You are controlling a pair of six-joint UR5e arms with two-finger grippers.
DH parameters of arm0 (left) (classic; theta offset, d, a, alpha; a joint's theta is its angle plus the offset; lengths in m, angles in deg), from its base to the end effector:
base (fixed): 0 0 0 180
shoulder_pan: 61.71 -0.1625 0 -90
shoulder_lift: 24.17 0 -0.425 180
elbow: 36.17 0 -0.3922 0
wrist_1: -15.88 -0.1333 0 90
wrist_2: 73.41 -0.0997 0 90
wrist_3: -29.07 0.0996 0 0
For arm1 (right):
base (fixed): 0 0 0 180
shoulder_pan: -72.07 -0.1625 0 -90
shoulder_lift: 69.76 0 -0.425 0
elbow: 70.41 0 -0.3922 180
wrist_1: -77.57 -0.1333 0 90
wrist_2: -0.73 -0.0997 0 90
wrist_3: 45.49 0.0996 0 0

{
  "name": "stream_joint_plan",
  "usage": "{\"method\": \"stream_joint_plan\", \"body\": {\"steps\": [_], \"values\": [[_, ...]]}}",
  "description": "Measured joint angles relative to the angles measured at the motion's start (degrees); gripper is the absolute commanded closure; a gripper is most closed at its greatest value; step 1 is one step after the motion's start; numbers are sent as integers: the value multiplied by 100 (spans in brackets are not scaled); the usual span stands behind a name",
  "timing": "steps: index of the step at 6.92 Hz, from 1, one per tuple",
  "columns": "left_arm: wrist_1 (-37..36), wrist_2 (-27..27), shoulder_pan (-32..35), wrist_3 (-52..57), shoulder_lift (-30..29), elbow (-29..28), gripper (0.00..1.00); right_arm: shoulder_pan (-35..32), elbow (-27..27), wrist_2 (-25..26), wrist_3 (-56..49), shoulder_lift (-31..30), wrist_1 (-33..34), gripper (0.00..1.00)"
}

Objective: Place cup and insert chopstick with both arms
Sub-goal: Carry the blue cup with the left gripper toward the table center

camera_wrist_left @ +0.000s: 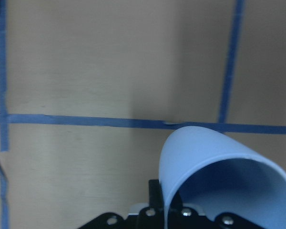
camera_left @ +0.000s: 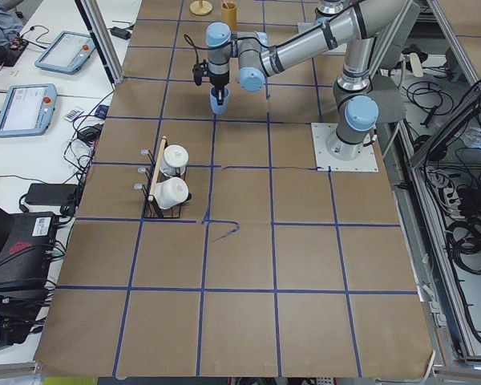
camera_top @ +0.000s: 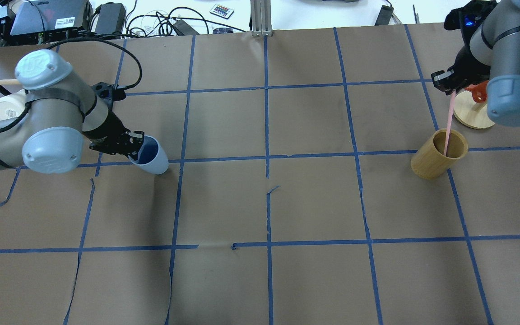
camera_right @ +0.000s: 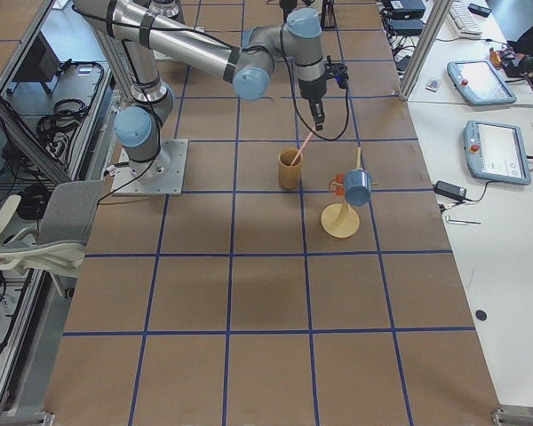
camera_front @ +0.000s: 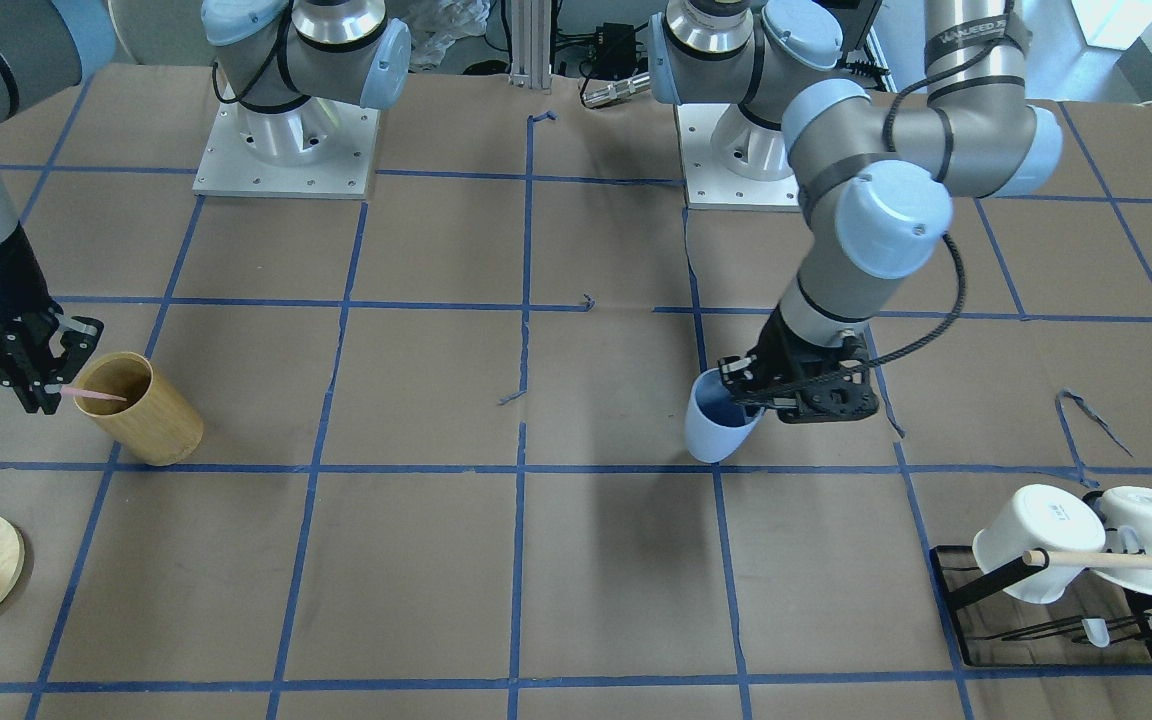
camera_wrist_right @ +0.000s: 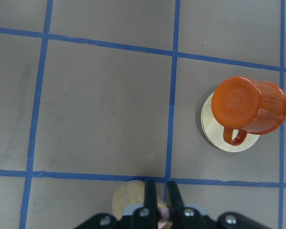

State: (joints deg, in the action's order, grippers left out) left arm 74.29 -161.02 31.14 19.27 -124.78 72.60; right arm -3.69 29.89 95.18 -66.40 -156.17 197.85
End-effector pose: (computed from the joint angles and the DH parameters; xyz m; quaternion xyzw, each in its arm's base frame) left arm -0.1633 -0.5160 0.2922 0.0602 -0.9978 0.0169 0.0228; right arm -0.0089 -0.5456 0.4254 0.0520 -0.9877 0.1242 0.0796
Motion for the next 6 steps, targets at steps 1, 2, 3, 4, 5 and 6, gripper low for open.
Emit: {"method": "stream_joint_plan", "body": {"steps": [1,2,3,4,5,6], "values": [[-28,2,552,-810,-100,-169,100,1,-240,-22,-3,-48,-317,100],[-105,-4,1011,-1449,-217,-266,100,-1,-564,-96,-3,-68,-691,100],[-198,2,1316,-1854,-341,-296,100,-7,-933,-189,3,-74,-1066,100],[-248,24,1523,-2121,-447,-292,100,-15,-1281,-280,10,-76,-1361,100],[-293,43,1667,-2276,-553,-294,100,-24,-1552,-421,31,-75,-1535,100],[-331,54,1732,-2358,-644,-299,100,-33,-1685,-611,62,-67,-1579,100]]}}
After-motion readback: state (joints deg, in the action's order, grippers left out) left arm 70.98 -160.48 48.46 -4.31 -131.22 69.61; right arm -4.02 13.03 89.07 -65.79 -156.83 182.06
